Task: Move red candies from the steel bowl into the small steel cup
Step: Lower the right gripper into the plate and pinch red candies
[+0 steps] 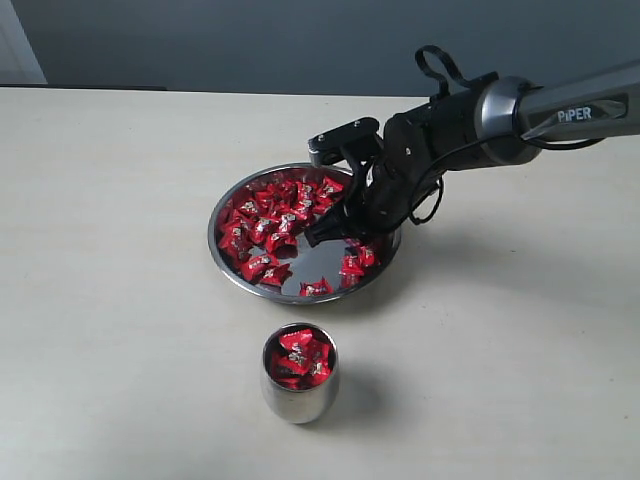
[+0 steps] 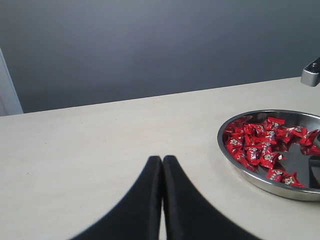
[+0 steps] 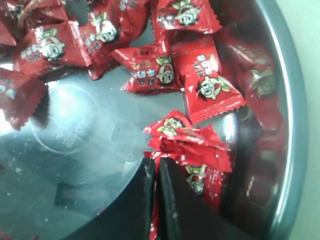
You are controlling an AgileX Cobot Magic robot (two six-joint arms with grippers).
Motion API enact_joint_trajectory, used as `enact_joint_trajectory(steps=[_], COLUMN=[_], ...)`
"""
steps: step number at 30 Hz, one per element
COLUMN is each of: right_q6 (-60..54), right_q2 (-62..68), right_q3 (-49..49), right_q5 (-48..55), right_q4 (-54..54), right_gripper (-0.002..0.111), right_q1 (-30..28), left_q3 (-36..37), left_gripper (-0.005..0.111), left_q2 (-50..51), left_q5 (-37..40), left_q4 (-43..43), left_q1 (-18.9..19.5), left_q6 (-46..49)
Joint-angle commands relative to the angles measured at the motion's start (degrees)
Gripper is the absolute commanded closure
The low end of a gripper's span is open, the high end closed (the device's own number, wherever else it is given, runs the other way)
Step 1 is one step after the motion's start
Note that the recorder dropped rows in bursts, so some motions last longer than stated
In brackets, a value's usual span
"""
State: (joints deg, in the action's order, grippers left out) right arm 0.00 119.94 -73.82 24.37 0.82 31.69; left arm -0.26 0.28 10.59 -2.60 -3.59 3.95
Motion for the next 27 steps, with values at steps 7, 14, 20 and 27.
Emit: enact_joint_trajectory(steps=[7,14,20,27], right_q6=[-4.21,-4.45,-4.45,-4.54], right_q2=[-2.71,-3.84,-3.47,-3.12], right_q3=[-0.25,-0.25,-0.25,-0.29], right_q5=[-6.39,-9.31,-8.07,-9.43], right_q4=[6.09,6.38,7.46,14.56], right_gripper=[0.109,0.109,0.083,0.068], right_q1=[1.83,3.23,3.23,3.36], left_q3=[0.26,0.26,0.26,0.26], left_gripper=[0.105,0.105,0.105,0.105], left_q2=[-0.28,-0.28,-0.28,-0.28], left_q5=[-0.3,-0.3,-0.3,-0.3], left_q4=[-0.07,-0.07,-0.07,-0.07], left_q1=[0.03,0.03,0.03,0.03], left_q6=[-0.05,-0.05,-0.05,-0.05])
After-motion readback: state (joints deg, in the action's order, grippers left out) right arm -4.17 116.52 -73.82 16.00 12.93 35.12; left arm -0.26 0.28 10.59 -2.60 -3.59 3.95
